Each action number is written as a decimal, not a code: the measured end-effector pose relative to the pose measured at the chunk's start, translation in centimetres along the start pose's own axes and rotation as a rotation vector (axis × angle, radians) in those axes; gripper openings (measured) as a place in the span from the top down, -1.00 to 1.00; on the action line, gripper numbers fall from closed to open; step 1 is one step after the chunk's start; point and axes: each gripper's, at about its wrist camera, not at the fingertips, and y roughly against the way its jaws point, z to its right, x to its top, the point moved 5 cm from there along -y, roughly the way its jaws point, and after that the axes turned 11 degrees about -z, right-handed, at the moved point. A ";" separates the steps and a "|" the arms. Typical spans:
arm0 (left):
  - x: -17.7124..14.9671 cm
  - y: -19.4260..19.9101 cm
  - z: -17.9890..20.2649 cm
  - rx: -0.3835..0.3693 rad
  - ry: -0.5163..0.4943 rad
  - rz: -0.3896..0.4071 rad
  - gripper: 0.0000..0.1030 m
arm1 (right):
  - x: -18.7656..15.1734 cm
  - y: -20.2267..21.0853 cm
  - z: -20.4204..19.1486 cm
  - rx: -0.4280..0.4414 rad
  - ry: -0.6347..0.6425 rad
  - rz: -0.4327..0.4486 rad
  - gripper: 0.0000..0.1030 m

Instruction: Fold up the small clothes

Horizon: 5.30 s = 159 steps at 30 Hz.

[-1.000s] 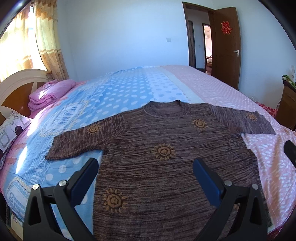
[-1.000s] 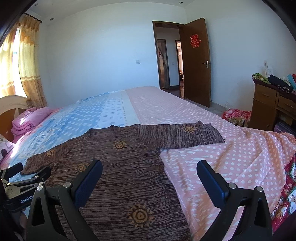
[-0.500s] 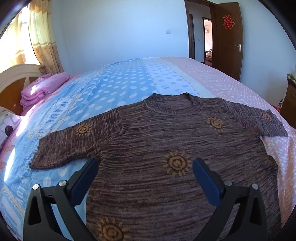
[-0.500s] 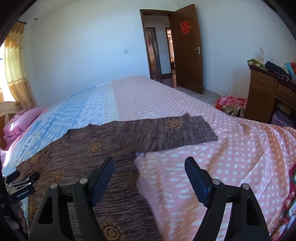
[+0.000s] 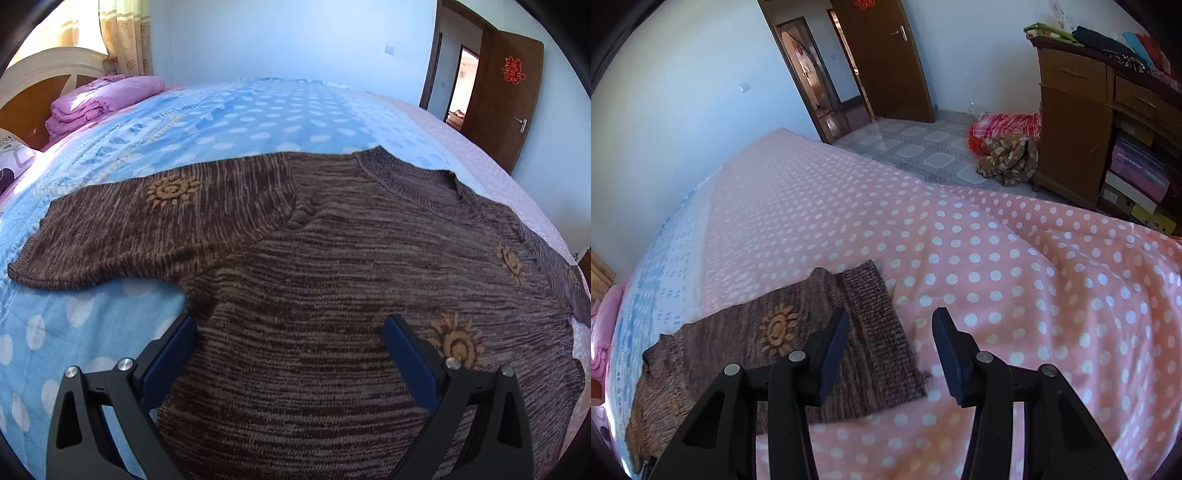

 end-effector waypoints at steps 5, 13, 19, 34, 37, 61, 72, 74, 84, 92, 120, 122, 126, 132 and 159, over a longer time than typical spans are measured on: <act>-0.3 -0.1 1.0 0.023 -0.030 -0.007 -1.00 | -0.1 -2.7 -0.9 -0.051 0.054 -0.022 0.31; -0.4 0.0 0.7 -0.008 -0.020 0.005 -1.00 | -0.4 -1.7 -1.9 -0.073 0.134 -0.036 0.89; -0.2 -0.1 0.5 -0.034 -0.014 0.013 -1.00 | 0.1 4.2 -6.4 0.007 0.135 0.090 0.89; -0.2 0.1 -0.1 -0.109 0.011 0.039 -1.00 | -16.9 3.0 -37.8 0.287 0.598 0.004 0.89; -0.2 0.2 -0.2 -0.123 0.015 0.043 -1.00 | -20.6 -1.5 -40.7 0.295 0.643 -0.064 0.84; -0.2 0.2 -0.2 -0.139 0.019 0.055 -1.00 | -24.0 -4.0 -33.2 0.398 0.542 -0.123 0.50; -0.1 0.6 -0.7 -0.157 -0.008 0.010 -0.97 | -27.6 -2.4 -35.6 0.385 0.750 -0.057 0.14; -0.2 1.7 -2.0 -0.137 -0.005 0.008 -0.88 | -27.9 -2.2 -35.8 0.366 0.773 -0.046 0.04; 2.3 6.8 -23.0 0.018 0.502 0.196 -0.94 | -28.7 -2.2 -36.0 0.345 0.819 -0.008 -0.16; 2.3 2.7 -28.0 -0.030 0.660 0.105 -0.50 | -28.7 -2.1 -35.6 0.363 0.808 -0.008 -0.16; 7.9 6.8 -0.8 -0.190 -0.017 0.204 0.78 | -28.0 -2.2 -34.9 0.448 0.754 -0.020 -0.16; 6.8 4.4 1.6 -0.192 -0.055 0.140 0.78 | -28.0 -2.2 -34.9 0.454 0.749 -0.022 -0.16; 4.6 0.3 2.8 -0.195 -0.072 0.001 0.71 | -28.0 -2.3 -34.8 0.457 0.748 -0.022 -0.16; 2.1 3.4 -1.0 -0.206 -0.017 0.048 -0.71 | -27.9 -2.3 -34.9 0.457 0.745 -0.028 -0.16; -1.0 2.6 -9.3 -0.138 0.292 0.106 -0.75 | -27.1 0.5 -46.5 0.531 0.884 -0.077 0.85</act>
